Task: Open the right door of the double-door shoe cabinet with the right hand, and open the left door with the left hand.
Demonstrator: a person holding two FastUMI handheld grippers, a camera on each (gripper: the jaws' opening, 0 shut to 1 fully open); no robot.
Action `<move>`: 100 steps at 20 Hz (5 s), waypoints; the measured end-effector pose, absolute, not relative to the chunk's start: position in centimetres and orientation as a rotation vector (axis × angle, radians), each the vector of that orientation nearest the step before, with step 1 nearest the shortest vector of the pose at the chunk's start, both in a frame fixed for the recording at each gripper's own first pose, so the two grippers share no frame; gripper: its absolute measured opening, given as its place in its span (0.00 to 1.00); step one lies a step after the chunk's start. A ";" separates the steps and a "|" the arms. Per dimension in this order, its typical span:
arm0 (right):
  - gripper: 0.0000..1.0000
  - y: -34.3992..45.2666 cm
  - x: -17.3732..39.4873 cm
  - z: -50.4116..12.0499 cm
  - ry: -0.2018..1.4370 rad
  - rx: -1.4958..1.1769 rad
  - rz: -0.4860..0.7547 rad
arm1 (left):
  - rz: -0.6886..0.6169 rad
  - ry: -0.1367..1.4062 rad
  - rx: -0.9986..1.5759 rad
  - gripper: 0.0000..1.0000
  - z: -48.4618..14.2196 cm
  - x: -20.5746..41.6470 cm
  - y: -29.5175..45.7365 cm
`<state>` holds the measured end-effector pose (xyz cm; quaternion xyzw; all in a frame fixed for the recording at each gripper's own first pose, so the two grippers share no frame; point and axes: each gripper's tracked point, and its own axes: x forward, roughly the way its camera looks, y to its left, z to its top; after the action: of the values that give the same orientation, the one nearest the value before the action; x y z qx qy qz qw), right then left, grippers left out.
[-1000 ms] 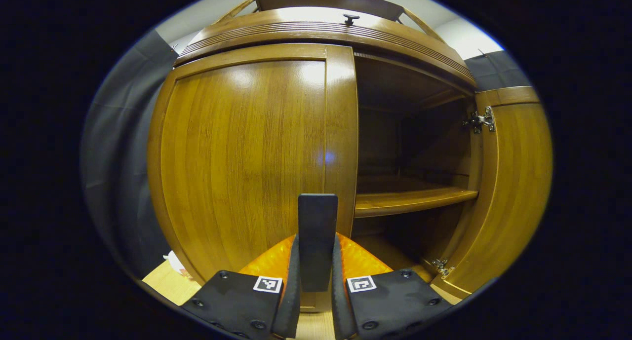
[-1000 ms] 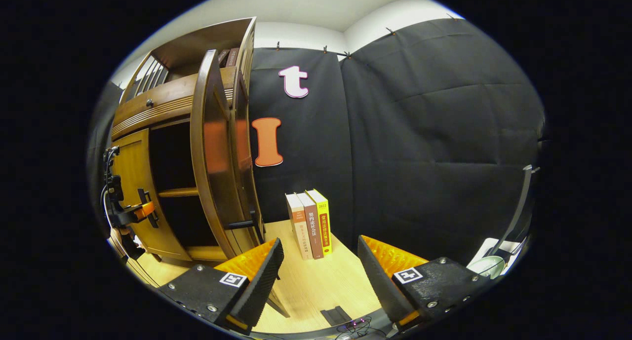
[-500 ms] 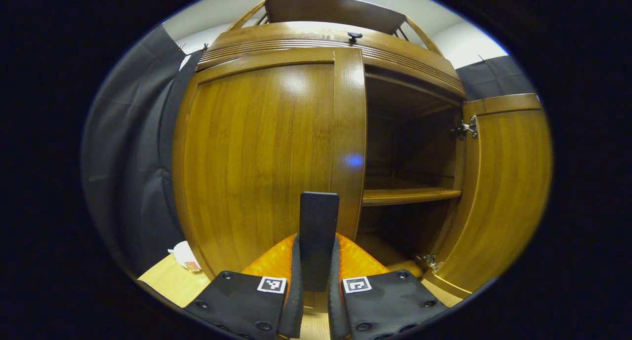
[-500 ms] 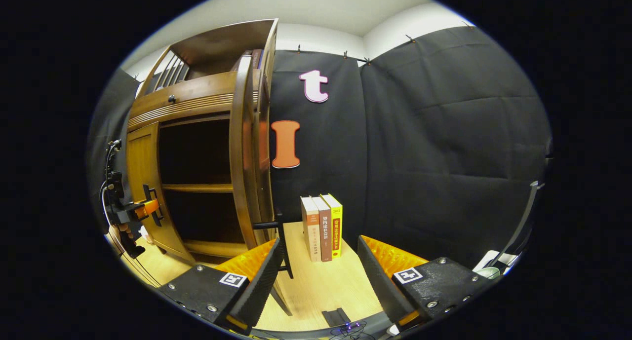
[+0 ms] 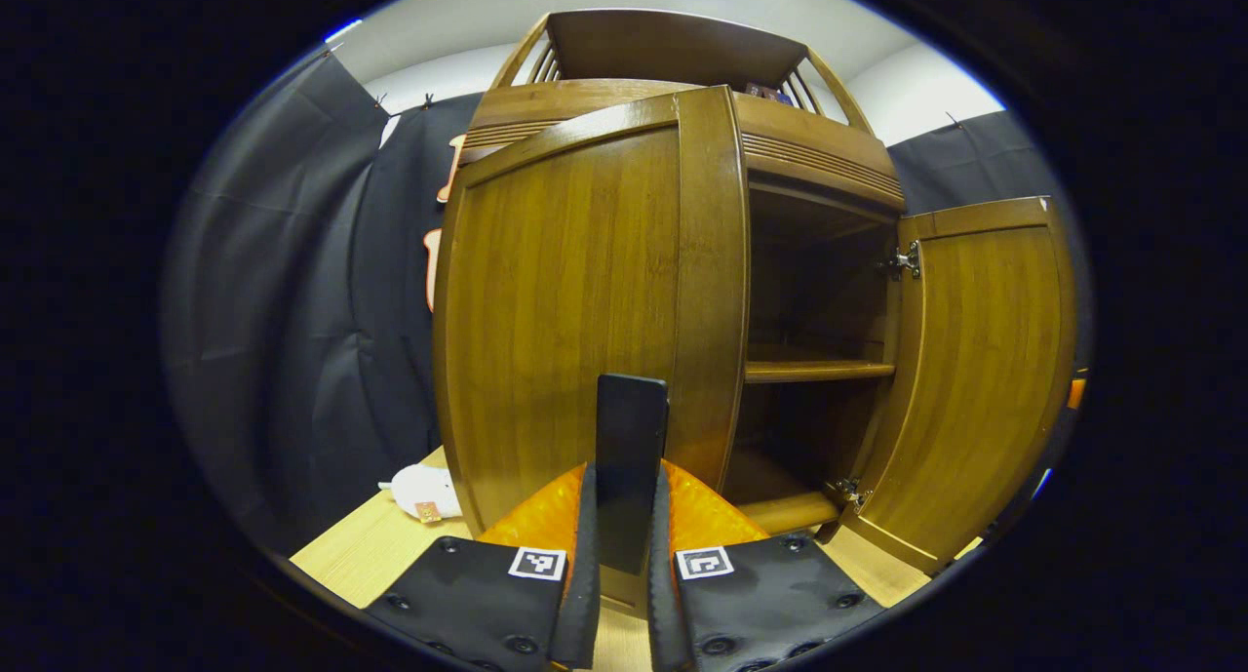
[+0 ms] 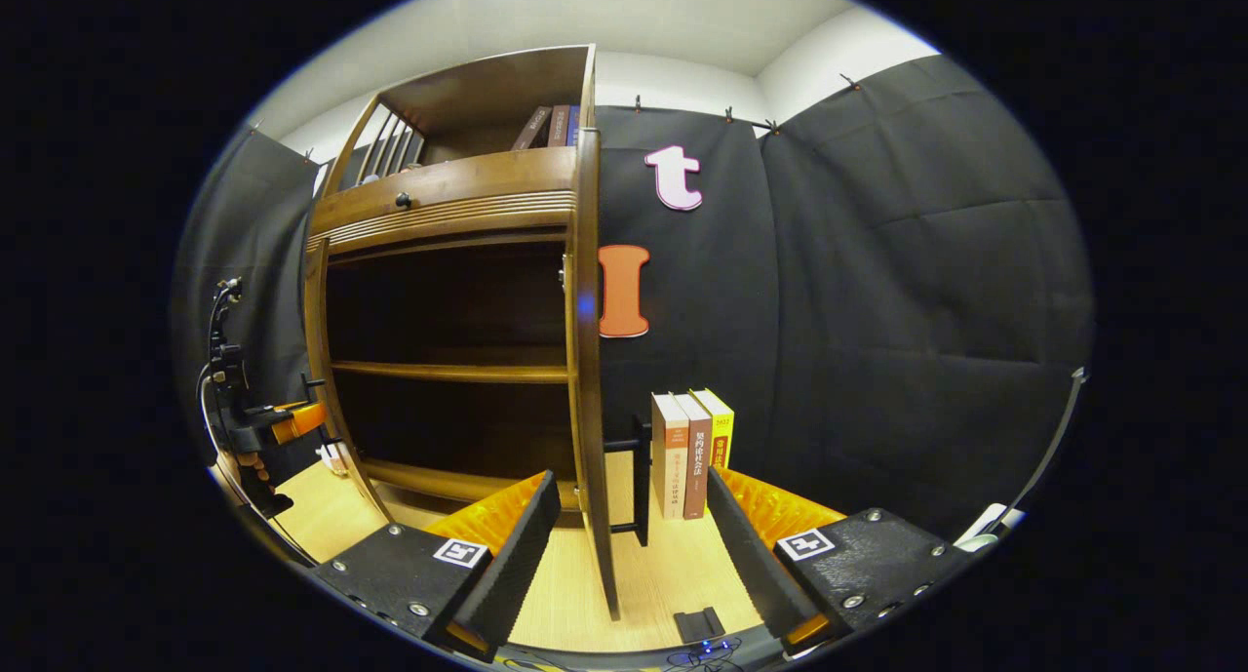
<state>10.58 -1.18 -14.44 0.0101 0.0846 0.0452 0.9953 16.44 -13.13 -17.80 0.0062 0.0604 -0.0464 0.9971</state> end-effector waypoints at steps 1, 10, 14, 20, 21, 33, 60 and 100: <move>0.99 -0.9 10.6 -14.5 0.166 0.015 0.087 | -0.095 0.121 0.015 0.25 -17.7 16.1 -12.7; 0.99 3.4 10.2 -13.7 0.143 0.021 0.071 | -0.161 0.135 0.020 0.27 -17.5 14.0 -10.3; 0.99 5.5 10.0 -13.5 0.142 0.023 0.059 | -0.173 0.146 0.020 0.29 -17.3 13.3 -9.4; 0.92 9.6 8.9 -13.4 0.128 0.027 0.050 | -0.167 0.141 0.007 0.24 -16.7 11.4 -6.0; 0.92 10.3 8.8 -13.2 0.127 0.032 0.053 | -0.160 0.140 0.008 0.22 -16.6 11.0 -5.3; 0.92 17.5 7.2 -11.7 0.099 0.017 0.113 | -0.123 0.142 -0.011 0.12 -15.1 8.1 2.5; 0.92 24.9 8.2 -12.3 0.124 0.032 0.216 | -0.065 0.147 -0.023 0.11 -14.7 7.1 12.7; 0.92 9.1 7.5 -4.3 0.100 -0.012 0.146 | 0.060 0.056 -0.051 0.93 3.1 0.8 0.4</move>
<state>7.54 9.09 -4.33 -0.0062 0.0501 0.0729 0.9961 0.78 0.43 3.11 -0.0254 0.0278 0.0299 0.9988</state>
